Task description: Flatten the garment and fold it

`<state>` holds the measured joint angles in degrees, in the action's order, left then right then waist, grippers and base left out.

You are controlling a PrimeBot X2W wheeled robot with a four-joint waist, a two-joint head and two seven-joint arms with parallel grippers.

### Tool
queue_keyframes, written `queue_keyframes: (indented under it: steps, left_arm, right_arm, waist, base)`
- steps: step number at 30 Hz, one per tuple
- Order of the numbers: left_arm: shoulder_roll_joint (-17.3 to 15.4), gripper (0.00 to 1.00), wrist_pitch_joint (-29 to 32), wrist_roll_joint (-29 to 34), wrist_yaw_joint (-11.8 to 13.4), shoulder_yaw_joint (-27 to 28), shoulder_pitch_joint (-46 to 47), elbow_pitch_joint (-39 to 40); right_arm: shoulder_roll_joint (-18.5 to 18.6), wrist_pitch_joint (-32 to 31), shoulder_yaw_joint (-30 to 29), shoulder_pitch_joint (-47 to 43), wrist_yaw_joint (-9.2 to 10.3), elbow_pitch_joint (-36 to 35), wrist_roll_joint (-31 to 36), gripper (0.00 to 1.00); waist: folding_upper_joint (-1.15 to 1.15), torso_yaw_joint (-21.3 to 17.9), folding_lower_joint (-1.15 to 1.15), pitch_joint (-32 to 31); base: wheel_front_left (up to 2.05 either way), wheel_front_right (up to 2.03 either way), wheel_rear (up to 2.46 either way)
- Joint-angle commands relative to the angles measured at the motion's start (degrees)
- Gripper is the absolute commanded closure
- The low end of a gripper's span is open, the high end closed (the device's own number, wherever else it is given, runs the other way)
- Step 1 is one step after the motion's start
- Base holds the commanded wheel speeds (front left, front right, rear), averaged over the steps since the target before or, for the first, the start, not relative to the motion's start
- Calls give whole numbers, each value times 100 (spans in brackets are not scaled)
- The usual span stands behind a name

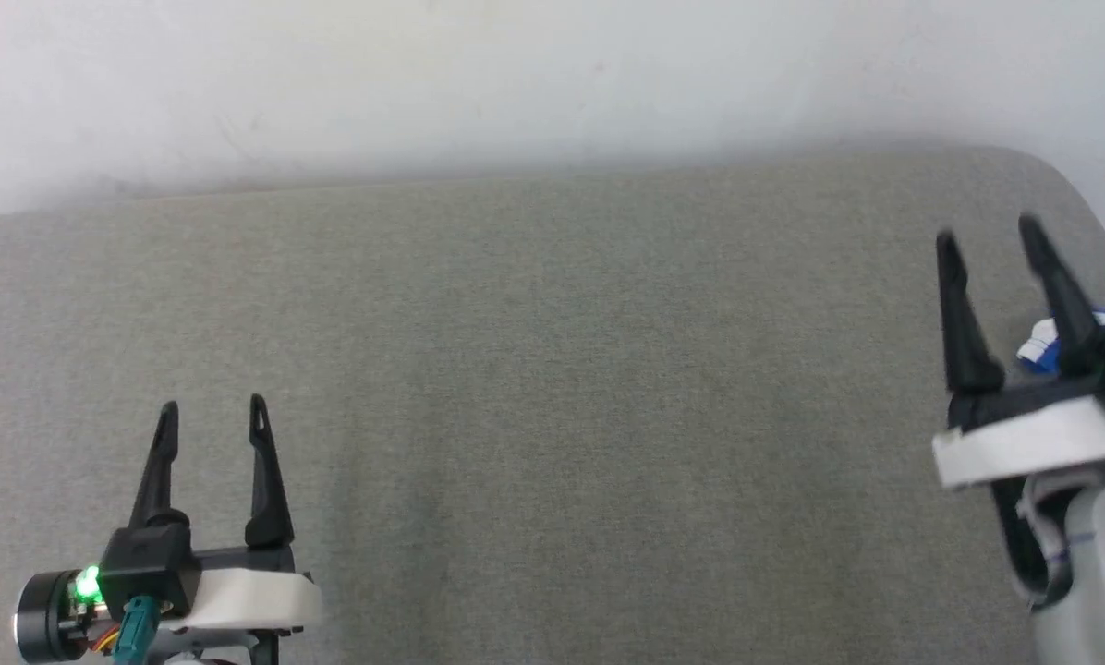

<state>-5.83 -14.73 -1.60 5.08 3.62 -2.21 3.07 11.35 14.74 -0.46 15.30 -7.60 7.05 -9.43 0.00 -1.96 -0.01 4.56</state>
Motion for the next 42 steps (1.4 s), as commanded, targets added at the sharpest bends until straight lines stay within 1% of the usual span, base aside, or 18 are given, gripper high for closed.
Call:
queue_keyframes:
  steps: [1, 5, 6, 7, 12, 13, 42]
  left_arm:
    - [8, 0, -27, 15, -37, -27, -17, -23]
    - [24, 0, -27, 35, -113, -88, -8, -54]
    - [24, 0, -27, 35, -113, -88, -8, -54]
    - [44, 0, -27, 69, -107, -137, -29, -12]
    - [70, 0, -27, 71, -121, -204, -24, 68]
    - [53, 100, 2, 23, -107, -198, 1, 38]
    - [100, 100, 309, 46, -187, -229, 47, -44]
  right_arm:
    - [-137, 25, -67, -250, 11, -73, 38, 0]
    - [-425, 25, -209, -819, 11, -279, 159, 0]
    - [-425, 25, -209, -819, 11, -279, 159, 0]
    - [-516, 25, -279, -1003, 11, -381, 238, 0]
    - [-612, 26, -372, -1164, 11, -552, 391, 0]
    - [-599, -2, -353, -1123, 0, -517, 387, 100]
    - [-648, -311, -254, -1204, 1, -549, 505, 100]
  waist:
    - [0, 136, 1, -109]
    - [0, 167, 1, -139]
    - [0, 167, 1, -139]
    - [0, 154, 1, -145]
    - [0, 138, 1, -130]
    - [0, 139, 1, -130]
    - [0, 151, 1, -199]
  base:
    - [0, 0, 0]
    - [0, 0, 0]
    - [0, 0, 0]
    - [0, 0, 0]
    - [0, 0, 0]
    - [0, 0, 0]
    - [0, 0, 0]
